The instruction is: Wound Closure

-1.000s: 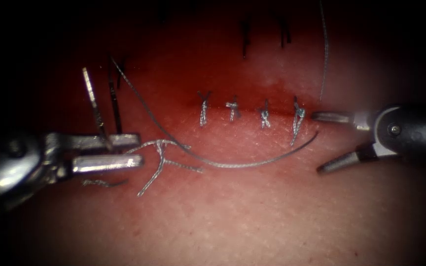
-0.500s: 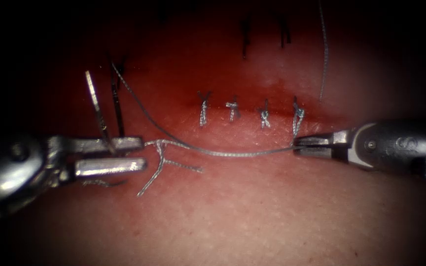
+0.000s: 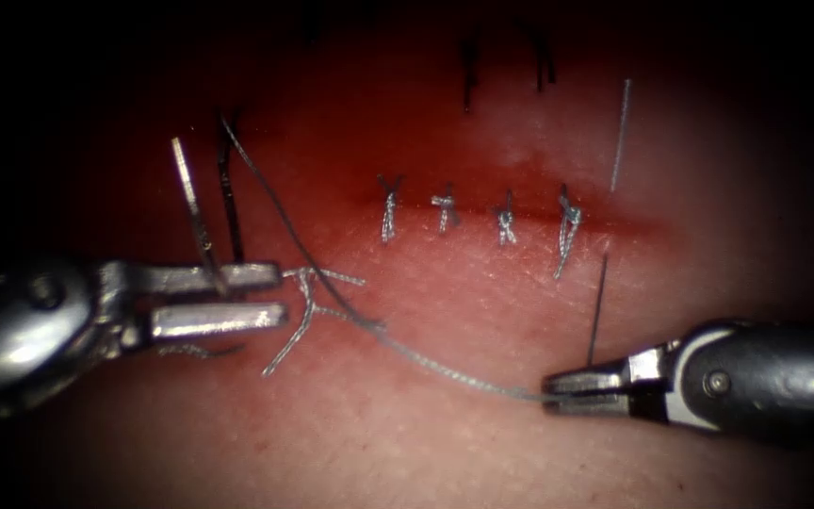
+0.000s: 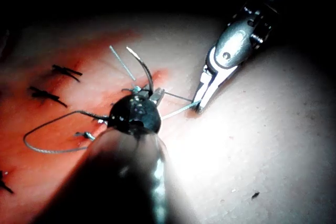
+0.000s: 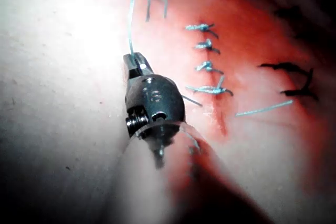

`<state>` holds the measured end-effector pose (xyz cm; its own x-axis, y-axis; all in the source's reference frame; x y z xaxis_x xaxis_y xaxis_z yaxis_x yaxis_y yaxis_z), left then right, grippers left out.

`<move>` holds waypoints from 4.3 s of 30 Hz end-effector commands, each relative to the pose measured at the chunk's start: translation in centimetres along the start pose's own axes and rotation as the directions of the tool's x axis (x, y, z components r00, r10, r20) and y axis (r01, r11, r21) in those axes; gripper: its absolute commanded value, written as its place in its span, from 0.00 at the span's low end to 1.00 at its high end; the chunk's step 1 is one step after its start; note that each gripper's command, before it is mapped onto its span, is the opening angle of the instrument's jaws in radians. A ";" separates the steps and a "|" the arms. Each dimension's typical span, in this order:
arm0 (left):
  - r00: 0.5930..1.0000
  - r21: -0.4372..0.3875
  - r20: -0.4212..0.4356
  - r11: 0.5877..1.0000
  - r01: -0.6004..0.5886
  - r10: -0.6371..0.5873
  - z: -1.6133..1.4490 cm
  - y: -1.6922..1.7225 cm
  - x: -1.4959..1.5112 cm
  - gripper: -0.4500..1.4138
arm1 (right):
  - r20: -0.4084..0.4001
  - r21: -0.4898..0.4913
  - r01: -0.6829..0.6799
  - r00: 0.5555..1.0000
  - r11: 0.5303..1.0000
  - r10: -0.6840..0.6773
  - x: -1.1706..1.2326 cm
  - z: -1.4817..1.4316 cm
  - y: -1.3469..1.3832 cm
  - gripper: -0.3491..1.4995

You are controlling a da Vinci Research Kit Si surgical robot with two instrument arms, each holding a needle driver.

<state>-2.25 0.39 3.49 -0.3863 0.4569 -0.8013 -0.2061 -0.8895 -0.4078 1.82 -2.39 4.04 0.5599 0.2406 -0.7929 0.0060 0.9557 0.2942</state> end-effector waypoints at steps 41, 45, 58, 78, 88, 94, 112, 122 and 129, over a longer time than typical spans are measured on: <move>1.000 -0.005 -0.010 1.000 -0.015 0.015 0.15 0.05 0.03 0.11 | -0.389 -0.271 -0.863 0.502 0.425 0.772 -1.11 -0.22 1.48 0.64; 1.000 -0.004 -0.010 1.000 -0.016 0.015 0.16 0.05 0.03 0.11 | -0.379 -0.273 -0.869 0.492 0.414 0.783 -1.14 -0.12 1.52 0.63; 1.000 -0.011 -0.014 1.000 -0.022 0.022 0.16 0.06 0.03 0.11 | -0.369 -0.278 -0.873 0.481 0.400 0.795 -1.13 0.08 1.62 0.00; 0.968 -0.072 -0.091 0.968 -0.239 0.232 0.12 0.20 0.10 0.09 | -0.461 -0.267 -0.844 0.535 0.465 0.708 -0.71 -0.19 1.63 0.00; 0.992 -0.075 -0.086 0.993 -0.093 0.087 0.10 -0.05 -0.09 0.83 | -0.477 -0.282 -0.770 0.630 0.572 0.613 -0.68 -0.20 1.63 0.12; 0.998 -0.079 -0.056 0.997 -0.024 0.020 -0.35 -0.19 -0.18 0.99 | -0.473 -0.288 -0.745 0.657 0.602 0.588 -0.73 -0.29 1.62 0.14; 0.964 0.290 0.258 0.957 -0.023 -0.055 0.07 -1.03 -1.42 0.82 | -0.439 -0.357 -0.685 0.723 0.636 0.533 -0.61 -0.48 1.43 0.09; 0.953 0.320 0.285 0.947 0.008 -0.104 0.26 -1.34 -1.73 0.63 | -0.427 -0.388 -0.673 0.737 0.630 0.524 -0.53 -0.64 1.32 0.08; 0.956 0.273 0.291 0.961 -0.046 -0.037 0.36 -1.22 -1.67 0.62 | -0.427 -0.388 -0.673 0.737 0.630 0.524 -0.53 -0.63 1.32 0.10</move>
<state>-1.63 0.68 5.44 -0.6274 0.4647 -0.6248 -0.4202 -0.8776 -0.2308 0.91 -1.17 4.46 0.0634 0.7512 -0.6570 -0.6953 0.5055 0.5109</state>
